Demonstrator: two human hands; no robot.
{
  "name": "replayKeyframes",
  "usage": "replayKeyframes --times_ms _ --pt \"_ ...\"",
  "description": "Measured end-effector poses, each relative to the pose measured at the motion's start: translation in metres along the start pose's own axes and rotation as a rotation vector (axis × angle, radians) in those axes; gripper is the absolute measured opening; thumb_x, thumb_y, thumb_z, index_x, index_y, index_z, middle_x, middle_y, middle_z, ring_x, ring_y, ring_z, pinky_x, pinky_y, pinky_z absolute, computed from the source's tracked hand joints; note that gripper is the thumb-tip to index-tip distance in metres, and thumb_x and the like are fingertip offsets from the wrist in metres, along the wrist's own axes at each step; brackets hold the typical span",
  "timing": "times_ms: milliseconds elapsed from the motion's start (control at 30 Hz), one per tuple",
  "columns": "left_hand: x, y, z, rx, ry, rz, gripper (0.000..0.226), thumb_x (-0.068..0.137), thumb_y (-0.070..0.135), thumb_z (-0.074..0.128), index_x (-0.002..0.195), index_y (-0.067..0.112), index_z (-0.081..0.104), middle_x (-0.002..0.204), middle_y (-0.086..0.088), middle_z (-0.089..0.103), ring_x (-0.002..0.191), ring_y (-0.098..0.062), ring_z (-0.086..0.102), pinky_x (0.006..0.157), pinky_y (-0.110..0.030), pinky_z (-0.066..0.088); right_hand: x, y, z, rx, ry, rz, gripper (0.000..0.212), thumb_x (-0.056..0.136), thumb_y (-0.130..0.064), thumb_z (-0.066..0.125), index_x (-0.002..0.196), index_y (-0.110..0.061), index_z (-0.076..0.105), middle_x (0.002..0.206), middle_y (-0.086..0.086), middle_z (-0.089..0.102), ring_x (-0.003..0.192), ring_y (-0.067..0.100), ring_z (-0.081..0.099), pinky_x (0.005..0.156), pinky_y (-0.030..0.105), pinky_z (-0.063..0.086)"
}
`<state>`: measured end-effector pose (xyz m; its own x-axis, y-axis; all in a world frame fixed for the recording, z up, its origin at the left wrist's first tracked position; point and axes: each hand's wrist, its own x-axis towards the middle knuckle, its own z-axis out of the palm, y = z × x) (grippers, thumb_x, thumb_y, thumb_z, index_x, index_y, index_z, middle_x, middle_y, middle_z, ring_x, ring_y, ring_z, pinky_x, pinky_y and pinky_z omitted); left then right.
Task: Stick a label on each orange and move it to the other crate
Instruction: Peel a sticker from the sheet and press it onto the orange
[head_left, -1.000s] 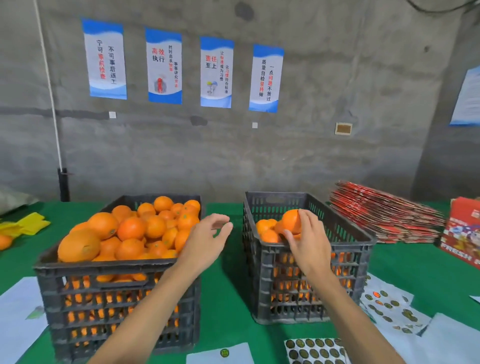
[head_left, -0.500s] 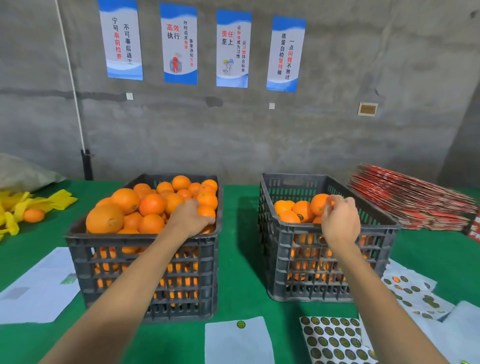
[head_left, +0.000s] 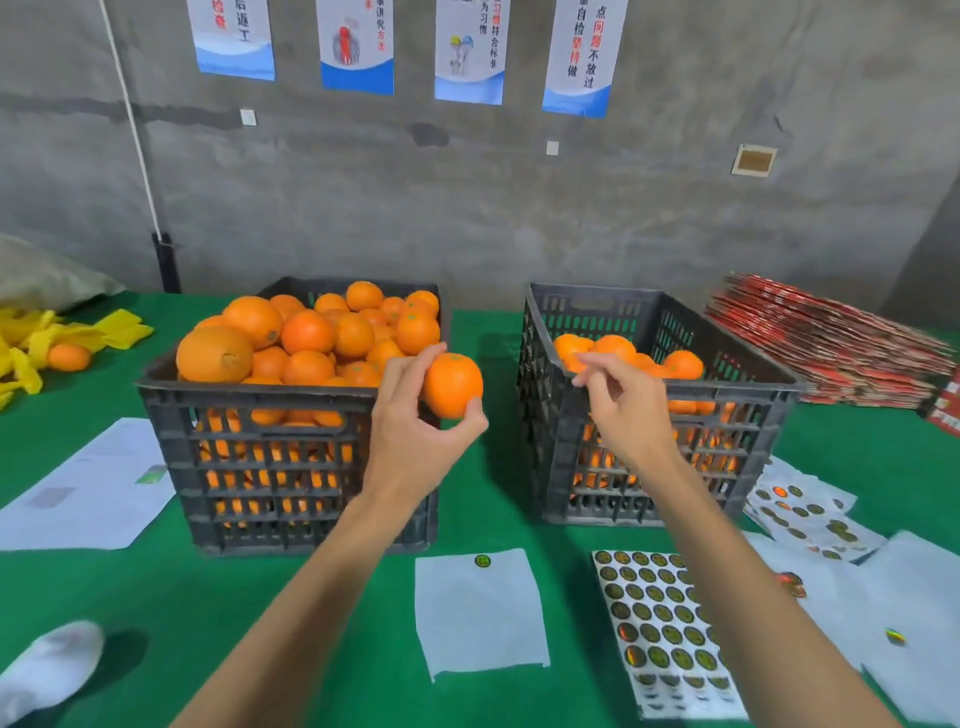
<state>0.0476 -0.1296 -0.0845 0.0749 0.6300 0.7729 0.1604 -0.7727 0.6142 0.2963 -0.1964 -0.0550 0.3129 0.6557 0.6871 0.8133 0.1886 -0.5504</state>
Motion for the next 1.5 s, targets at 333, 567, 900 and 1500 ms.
replayKeyframes --times_ms 333,567,900,1500 --pt "-0.133 -0.055 0.025 0.033 -0.309 -0.423 0.072 0.076 0.054 0.07 0.142 0.033 0.051 0.115 0.018 0.043 0.1 -0.003 0.058 0.084 -0.018 0.049 -0.122 0.022 0.087 0.082 -0.577 0.146 0.022 0.091 -0.017 0.075 0.112 -0.013 0.076 0.092 0.001 0.063 0.08 0.014 0.056 0.074 0.024 0.042" --pt "-0.168 -0.089 0.032 0.125 -0.382 -0.715 0.068 0.086 0.054 0.07 0.145 0.031 0.047 0.123 0.011 0.049 0.097 -0.004 0.06 0.074 -0.019 0.044 -0.167 0.04 0.117 -0.065 -0.74 0.225 0.033 0.093 -0.035 0.074 0.105 -0.005 0.071 0.097 0.008 0.048 0.089 0.026 0.051 0.08 0.04 0.045" --pt "-0.172 -0.092 0.03 0.094 -0.283 -0.739 0.045 0.093 0.051 0.065 0.132 0.032 0.054 0.111 0.008 0.063 0.089 -0.002 0.063 0.074 -0.025 0.049 -0.154 0.044 0.124 -0.374 -0.766 -0.06 0.037 0.106 -0.038 0.05 0.113 -0.011 0.074 0.099 0.006 0.054 0.089 0.029 0.057 0.074 0.04 0.045" --pt "-0.171 -0.087 0.026 0.055 -0.26 -0.767 0.042 0.094 0.049 0.064 0.13 0.031 0.056 0.107 0.012 0.065 0.089 0.004 0.063 0.071 -0.015 0.045 -0.171 0.058 0.135 -0.027 -0.583 0.16 0.035 0.095 -0.043 0.069 0.091 -0.009 0.078 0.083 0.002 0.051 0.073 0.018 0.051 0.066 0.038 0.042"
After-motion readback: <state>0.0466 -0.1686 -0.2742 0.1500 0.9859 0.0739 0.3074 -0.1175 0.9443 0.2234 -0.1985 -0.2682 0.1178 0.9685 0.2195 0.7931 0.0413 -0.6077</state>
